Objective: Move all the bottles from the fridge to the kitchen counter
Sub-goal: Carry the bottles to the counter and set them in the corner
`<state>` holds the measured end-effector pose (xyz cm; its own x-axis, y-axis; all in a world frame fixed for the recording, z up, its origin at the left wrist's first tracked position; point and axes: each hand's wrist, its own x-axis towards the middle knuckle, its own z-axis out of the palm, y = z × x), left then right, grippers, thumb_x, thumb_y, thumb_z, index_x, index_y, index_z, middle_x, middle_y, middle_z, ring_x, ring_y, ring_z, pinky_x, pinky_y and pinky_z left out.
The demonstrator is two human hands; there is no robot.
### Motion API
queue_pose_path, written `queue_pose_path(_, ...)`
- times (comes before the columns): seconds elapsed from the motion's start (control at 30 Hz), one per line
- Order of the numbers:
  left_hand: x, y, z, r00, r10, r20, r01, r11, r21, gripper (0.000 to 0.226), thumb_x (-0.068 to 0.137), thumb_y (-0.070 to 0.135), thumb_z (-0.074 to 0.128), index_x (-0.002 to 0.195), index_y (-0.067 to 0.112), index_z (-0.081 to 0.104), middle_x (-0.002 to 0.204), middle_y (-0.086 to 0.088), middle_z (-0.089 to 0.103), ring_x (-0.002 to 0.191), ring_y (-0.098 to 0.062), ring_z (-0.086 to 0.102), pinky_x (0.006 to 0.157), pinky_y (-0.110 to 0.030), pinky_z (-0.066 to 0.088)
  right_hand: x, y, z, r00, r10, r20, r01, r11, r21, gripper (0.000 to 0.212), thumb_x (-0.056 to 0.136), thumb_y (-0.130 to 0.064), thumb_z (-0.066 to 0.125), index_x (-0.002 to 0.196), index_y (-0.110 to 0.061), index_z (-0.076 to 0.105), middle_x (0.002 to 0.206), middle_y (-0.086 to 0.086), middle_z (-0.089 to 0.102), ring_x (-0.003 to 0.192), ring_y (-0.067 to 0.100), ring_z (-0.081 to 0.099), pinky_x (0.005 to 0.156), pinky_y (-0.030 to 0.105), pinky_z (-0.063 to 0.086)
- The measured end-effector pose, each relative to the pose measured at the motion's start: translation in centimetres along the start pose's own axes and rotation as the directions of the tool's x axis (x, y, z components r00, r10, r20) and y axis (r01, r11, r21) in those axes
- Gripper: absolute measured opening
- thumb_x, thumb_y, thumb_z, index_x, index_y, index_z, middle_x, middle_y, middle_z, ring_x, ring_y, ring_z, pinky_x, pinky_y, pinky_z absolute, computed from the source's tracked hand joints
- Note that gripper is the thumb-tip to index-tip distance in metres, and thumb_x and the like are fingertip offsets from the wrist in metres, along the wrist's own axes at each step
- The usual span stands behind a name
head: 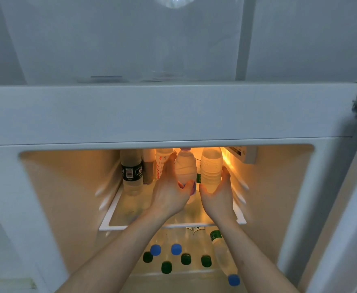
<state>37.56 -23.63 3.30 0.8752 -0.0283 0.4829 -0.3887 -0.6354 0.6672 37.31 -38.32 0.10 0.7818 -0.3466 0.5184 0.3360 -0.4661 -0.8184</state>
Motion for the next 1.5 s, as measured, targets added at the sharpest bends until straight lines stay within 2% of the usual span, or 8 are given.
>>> queue_pose_path(0.23, 1.0, 0.6, 0.8, 0.995, -0.033, -0.089, 0.035, 0.999, 0.02, 0.091, 0.085, 0.052, 0.072, 0.156, 0.032, 0.019, 0.15, 0.008, 0.046, 0.126, -0.018, 0.054, 0.094, -0.038, 0.053, 0.1, 1.6, 1.1, 0.997, 0.031, -0.069, -0.034, 0.998, -0.053, 0.048, 0.089, -0.038, 0.073, 0.13, -0.033, 0.051, 0.119, -0.006, 0.064, 0.107, 0.015, 0.063, 0.086, 0.045, 0.062)
queue_pose_path(0.47, 1.6, 0.5, 0.4, 0.994, 0.019, -0.107, -0.007, 0.994, 0.108, 0.07, 0.086, 0.052, 0.074, 0.144, 0.027, 0.045, 0.141, 0.003, 0.043, 0.121, -0.019, 0.054, 0.088, -0.026, 0.044, -0.7, 2.3, 1.3, 0.997, 0.046, -0.062, -0.046, 0.999, -0.002, 0.048, 0.087, -0.052, 0.073, 0.128, -0.037, 0.052, 0.118, -0.013, 0.065, 0.107, 0.01, 0.063, 0.086, 0.039, 0.062)
queue_pose_path(0.73, 0.4, 0.3, -1.0, 1.0, -0.001, -0.017, 0.0, 0.998, -0.064, 0.058, 0.081, 0.049, 0.075, 0.127, 0.042, 0.041, 0.122, 0.016, 0.063, 0.108, -0.013, 0.063, 0.09, -0.042, 0.056, -1.4, 1.7, 0.7, 0.993, 0.12, -0.014, -0.118, 0.986, 0.116, 0.061, 0.082, -0.046, 0.082, 0.129, -0.039, 0.044, 0.115, -0.017, 0.063, 0.102, 0.008, 0.066, 0.078, 0.023, 0.053)
queue_pose_path(0.93, -1.0, -0.8, -2.7, 0.999, -0.028, -0.044, 0.024, 0.997, -0.076, 0.061, 0.082, 0.047, 0.078, 0.13, 0.04, 0.042, 0.106, 0.014, 0.064, 0.088, -0.008, 0.062, 0.069, -0.021, 0.046, -1.9, 1.5, 0.3, 0.993, 0.121, 0.016, -0.122, 0.986, 0.112, 0.075, 0.077, -0.034, 0.089, 0.13, -0.042, 0.036, 0.112, -0.02, 0.055, 0.096, 0.001, 0.058, 0.077, 0.016, 0.046)
queue_pose_path(1.13, -4.3, -2.0, -3.3, 0.981, -0.095, -0.171, 0.074, 0.989, -0.125, 0.065, 0.076, 0.054, 0.082, 0.131, 0.039, 0.049, 0.122, 0.017, 0.062, 0.115, -0.008, 0.058, 0.092, -0.038, 0.057, -2.3, 1.3, 0.1, 0.994, 0.109, 0.003, -0.108, 0.981, 0.159, 0.067, 0.079, -0.033, 0.087, 0.127, -0.046, 0.041, 0.105, -0.03, 0.054, 0.096, -0.001, 0.058, 0.081, 0.024, 0.046)
queue_pose_path(1.23, -6.5, -1.0, -4.2, 0.975, -0.125, -0.184, 0.071, 0.959, -0.276, 0.068, 0.08, 0.038, 0.085, 0.137, 0.036, 0.048, 0.126, 0.019, 0.062, 0.117, -0.003, 0.06, 0.093, -0.03, 0.059, -3.0, 0.7, -0.2, 0.995, 0.097, 0.008, -0.097, 0.973, 0.211, 0.065, 0.08, -0.034, 0.086, 0.129, -0.043, 0.044, 0.114, -0.018, 0.058, 0.101, 0.007, 0.058, 0.087, 0.028, 0.047)
queue_pose_path(1.37, -9.7, 0.4, -7.1, 0.975, -0.098, -0.197, 0.035, 0.953, -0.301, 0.067, 0.083, 0.026, 0.084, 0.138, 0.034, 0.049, 0.128, 0.018, 0.058, 0.119, 0.001, 0.056, 0.081, -0.011, 0.053, -5.6, -1.1, -0.6, 0.996, 0.044, 0.082, -0.063, 0.968, 0.243, 0.069, 0.078, -0.031, 0.089, 0.135, -0.031, 0.05, 0.121, -0.013, 0.059, 0.103, 0.001, 0.057, 0.075, 0.008, 0.042)
queue_pose_path(1.5, -13.7, 1.3, -10.4, 0.968, -0.129, -0.215, 0.06, 0.952, -0.3, 0.068, 0.08, 0.025, 0.085, 0.135, 0.044, 0.05, 0.129, 0.024, 0.059, 0.121, 0.0, 0.057, 0.087, -0.016, 0.055, -8.2, -3.8, -0.9, 0.984, -0.013, 0.18, -0.039, 0.958, 0.285, 0.069, 0.074, -0.021, 0.091, 0.129, -0.033, 0.053, 0.113, -0.023, 0.059, 0.102, -0.011, 0.056, 0.068, -0.001, 0.045)
